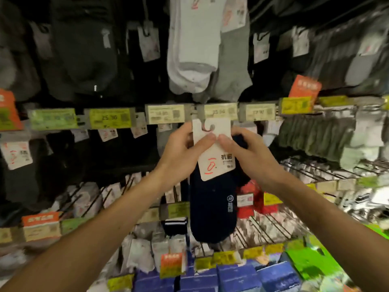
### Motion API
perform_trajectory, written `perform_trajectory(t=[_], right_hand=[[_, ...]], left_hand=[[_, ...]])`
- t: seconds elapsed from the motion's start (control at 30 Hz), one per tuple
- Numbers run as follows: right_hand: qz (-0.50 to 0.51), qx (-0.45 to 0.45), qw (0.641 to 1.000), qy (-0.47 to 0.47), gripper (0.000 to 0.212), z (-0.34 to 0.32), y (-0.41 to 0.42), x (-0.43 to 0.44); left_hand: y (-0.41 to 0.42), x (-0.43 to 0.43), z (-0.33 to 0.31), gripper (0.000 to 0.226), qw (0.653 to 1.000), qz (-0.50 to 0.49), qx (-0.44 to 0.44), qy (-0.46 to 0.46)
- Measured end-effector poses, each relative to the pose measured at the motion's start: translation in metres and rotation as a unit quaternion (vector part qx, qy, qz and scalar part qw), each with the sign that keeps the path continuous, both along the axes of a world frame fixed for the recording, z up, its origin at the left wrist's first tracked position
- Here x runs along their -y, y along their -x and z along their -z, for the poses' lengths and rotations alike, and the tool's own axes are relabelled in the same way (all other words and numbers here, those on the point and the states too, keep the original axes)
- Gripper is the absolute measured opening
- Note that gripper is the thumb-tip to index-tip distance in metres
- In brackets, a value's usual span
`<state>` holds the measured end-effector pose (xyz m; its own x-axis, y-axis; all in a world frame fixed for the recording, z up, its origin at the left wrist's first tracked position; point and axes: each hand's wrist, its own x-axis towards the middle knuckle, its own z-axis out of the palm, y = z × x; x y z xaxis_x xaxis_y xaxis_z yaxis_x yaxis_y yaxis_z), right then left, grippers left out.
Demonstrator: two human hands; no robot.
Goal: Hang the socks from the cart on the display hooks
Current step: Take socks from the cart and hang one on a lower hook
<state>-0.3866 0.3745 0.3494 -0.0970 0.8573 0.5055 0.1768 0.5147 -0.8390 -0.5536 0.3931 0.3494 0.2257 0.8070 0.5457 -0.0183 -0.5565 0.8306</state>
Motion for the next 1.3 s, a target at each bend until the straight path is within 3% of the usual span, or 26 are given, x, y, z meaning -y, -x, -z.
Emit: perform_trajectory(t=[0.17, 0.3, 0.4, 0.6, 0.7, 0.83, 1.03, 1.3], right_hand=[[0.014, -0.026, 1.000, 0.002, 0.033, -0.027, -0.063, -0.013], [0.012, -0.022, 0.998, -0.051, 0.025, -0.043, -0.094, -0.015], [-0.005, -0.022, 0.998, -0.058, 0.040, -0.052, -0.112, -0.018], [-0.040, -0.045, 0.995, -0.075, 0.034, -0.077, -0.120, -0.026], [-0.043, -0.046, 0.995, -0.083, 0.029, -0.092, -0.121, -0.033], [-0.006, -0.041, 0.995, -0.089, 0.017, -0.115, -0.130, -0.047], [0.050, -0.026, 0.992, -0.111, 0.022, -0.147, -0.155, -0.060], [0.117, -0.032, 0.980, -0.160, 0.020, -0.171, -0.218, -0.084]], left_hand=[[-0.066, 0.000, -0.028, 0.018, 0.999, -0.021, -0.007, -0.032], [-0.099, 0.000, -0.046, 0.014, 0.997, -0.052, 0.004, -0.054], [-0.114, -0.002, -0.061, 0.017, 0.997, -0.067, 0.008, -0.049], [-0.126, -0.007, -0.092, 0.038, 0.998, -0.058, 0.022, -0.033], [-0.126, -0.015, -0.111, 0.037, 0.997, -0.061, -0.009, -0.054], [-0.128, -0.033, -0.138, 0.024, 0.993, -0.065, -0.066, -0.077], [-0.143, -0.065, -0.180, 0.024, 0.981, -0.063, -0.117, -0.141], [-0.213, -0.094, -0.207, 0.041, 0.973, -0.072, -0.130, -0.179]])
